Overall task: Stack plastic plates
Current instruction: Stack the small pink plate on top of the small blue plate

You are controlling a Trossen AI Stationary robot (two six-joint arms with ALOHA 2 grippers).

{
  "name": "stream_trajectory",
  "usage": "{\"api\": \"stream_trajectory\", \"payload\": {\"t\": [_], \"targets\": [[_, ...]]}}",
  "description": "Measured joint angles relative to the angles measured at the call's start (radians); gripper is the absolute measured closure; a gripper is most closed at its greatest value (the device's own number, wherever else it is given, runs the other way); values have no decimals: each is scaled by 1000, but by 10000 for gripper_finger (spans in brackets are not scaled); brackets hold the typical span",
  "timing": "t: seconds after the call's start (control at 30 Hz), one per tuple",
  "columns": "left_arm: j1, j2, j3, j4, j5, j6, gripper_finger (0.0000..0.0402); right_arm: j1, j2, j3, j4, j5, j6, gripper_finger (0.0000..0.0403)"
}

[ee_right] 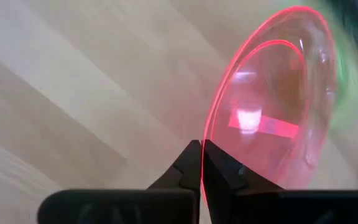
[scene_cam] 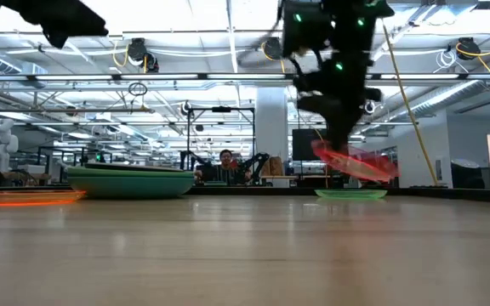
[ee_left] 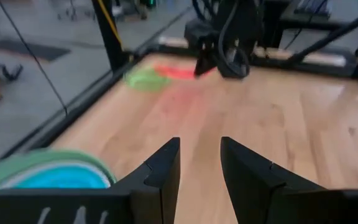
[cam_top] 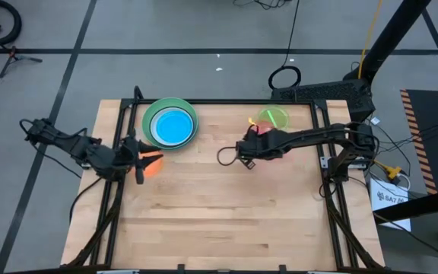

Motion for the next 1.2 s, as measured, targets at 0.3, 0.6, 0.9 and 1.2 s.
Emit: {"api": "stream_trajectory", "payload": {"t": [0.3, 0.6, 0.9, 1.2], "targets": [[-9, -89, 0, 72, -82, 166, 279, -5, 8, 140, 342, 27, -365, 402], [-9, -160, 0, 67, -99, 214, 279, -68, 156, 316, 557, -55, -632, 402], [-9, -200, 1, 75, -99, 244, 279, -100, 413, 651, 561, -190, -846, 403], [-9, -200, 1, 73, -99, 243, 279, -100, 627, 896, 560, -183, -1062, 403]]}}
